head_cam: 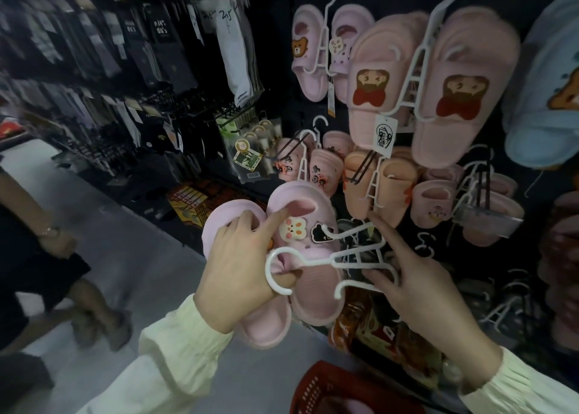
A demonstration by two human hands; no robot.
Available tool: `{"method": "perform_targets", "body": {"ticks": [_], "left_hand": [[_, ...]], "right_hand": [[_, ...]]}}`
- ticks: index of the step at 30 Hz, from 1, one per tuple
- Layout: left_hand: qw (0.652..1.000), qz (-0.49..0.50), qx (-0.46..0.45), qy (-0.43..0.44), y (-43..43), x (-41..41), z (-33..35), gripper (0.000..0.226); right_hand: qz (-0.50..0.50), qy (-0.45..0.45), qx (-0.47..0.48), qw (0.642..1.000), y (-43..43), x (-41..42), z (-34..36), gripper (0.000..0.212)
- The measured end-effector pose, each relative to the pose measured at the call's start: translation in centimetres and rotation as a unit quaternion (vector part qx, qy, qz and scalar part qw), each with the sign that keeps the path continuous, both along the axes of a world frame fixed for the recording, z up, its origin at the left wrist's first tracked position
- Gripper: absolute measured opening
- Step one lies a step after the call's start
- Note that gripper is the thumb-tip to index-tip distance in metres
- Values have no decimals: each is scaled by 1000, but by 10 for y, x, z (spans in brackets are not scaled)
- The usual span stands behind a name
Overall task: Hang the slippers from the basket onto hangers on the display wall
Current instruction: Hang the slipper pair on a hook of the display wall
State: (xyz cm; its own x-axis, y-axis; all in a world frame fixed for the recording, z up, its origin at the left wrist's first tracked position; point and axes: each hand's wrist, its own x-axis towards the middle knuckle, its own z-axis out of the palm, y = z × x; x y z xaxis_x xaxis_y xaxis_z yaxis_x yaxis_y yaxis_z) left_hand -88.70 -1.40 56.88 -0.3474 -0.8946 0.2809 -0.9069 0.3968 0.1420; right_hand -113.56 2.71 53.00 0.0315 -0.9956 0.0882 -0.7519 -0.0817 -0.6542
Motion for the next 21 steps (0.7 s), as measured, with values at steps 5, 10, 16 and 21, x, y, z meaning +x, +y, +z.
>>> {"method": "perform_targets", "body": {"ticks": [5, 10, 16, 21], "left_hand": [[999, -46, -15, -16, 8, 0, 7, 81], [998, -50, 6, -34, 13, -7, 9, 83], [998, -59, -17, 15, 18, -12, 10, 75], [998, -62, -7, -16, 19, -14, 7, 73]], "right_hand": [[44, 105, 77, 990, 1, -6, -2, 84], [45, 160, 63, 984, 15, 1, 4, 83], [47, 49, -49, 996, 34, -1, 20, 68], [107, 6, -103, 989, 49, 16, 47, 63]]}}
